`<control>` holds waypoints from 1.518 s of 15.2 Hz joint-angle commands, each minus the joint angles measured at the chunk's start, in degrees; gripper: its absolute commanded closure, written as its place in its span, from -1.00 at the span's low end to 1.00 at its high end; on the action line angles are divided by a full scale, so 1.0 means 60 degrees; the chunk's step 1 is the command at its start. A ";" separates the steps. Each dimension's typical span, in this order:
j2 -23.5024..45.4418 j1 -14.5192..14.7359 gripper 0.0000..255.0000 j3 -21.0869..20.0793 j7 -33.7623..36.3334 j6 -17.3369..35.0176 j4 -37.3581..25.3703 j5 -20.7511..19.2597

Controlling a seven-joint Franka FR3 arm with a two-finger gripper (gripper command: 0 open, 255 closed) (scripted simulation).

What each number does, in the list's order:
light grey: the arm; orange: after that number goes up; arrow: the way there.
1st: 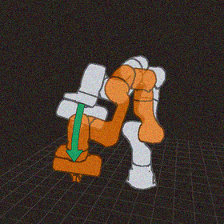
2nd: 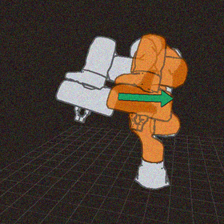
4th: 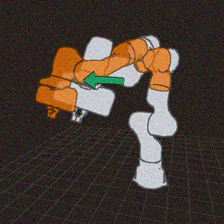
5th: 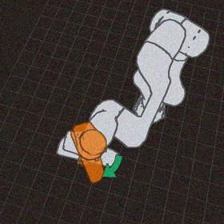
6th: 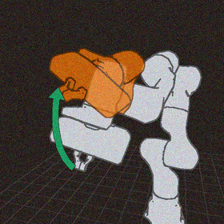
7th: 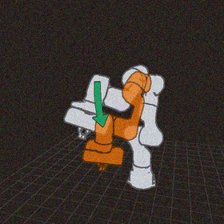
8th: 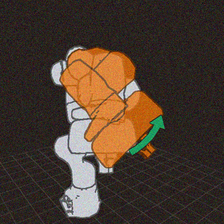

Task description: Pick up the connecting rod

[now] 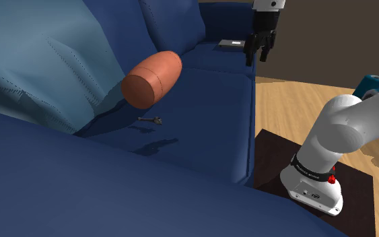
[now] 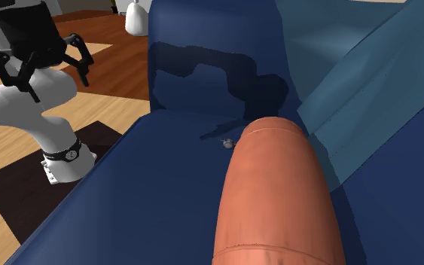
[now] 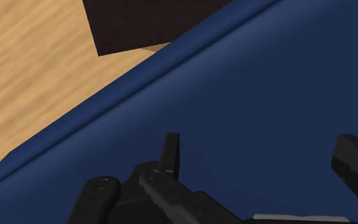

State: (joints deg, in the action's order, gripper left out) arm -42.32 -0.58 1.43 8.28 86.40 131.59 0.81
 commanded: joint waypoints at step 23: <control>0.5785 0.1494 -1.00 -0.1898 -0.0195 0.5188 -0.1599 0.0013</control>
State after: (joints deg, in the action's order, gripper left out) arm -9.39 8.03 -9.44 7.06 116.56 123.14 1.25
